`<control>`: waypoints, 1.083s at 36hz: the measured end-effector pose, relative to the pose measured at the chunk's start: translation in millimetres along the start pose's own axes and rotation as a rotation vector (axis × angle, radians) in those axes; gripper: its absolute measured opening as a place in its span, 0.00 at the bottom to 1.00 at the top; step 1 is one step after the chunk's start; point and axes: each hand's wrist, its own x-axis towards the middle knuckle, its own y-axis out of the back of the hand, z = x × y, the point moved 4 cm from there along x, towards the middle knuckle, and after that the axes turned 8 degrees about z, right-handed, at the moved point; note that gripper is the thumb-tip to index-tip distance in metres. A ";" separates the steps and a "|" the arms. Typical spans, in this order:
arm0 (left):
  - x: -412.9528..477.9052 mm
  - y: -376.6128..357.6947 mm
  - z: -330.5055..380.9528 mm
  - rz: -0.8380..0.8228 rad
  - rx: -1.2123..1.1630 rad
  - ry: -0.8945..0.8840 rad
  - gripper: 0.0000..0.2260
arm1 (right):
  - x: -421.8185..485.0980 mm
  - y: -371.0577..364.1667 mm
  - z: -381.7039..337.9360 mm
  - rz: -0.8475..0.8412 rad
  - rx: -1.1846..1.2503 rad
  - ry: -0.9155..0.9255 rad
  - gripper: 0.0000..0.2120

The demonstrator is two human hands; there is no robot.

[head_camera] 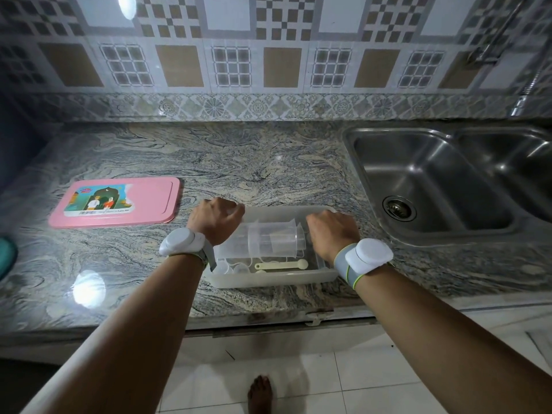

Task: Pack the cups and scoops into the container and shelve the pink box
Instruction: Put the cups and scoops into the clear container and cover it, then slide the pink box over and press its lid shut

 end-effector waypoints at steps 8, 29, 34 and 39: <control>-0.1 -0.5 -0.2 -0.001 -0.006 0.026 0.27 | -3.5 3.5 4.5 0.025 0.107 -0.069 0.07; 14.5 95.9 40.6 0.041 -0.189 0.169 0.24 | 20.8 79.9 9.9 0.509 0.520 -0.207 0.34; 18.0 110.2 41.2 0.077 -0.197 0.184 0.26 | 27.5 90.2 -0.9 0.486 0.532 -0.241 0.33; 23.8 140.1 21.9 0.109 -0.185 0.210 0.26 | 48.3 110.2 -35.2 0.489 0.561 -0.186 0.30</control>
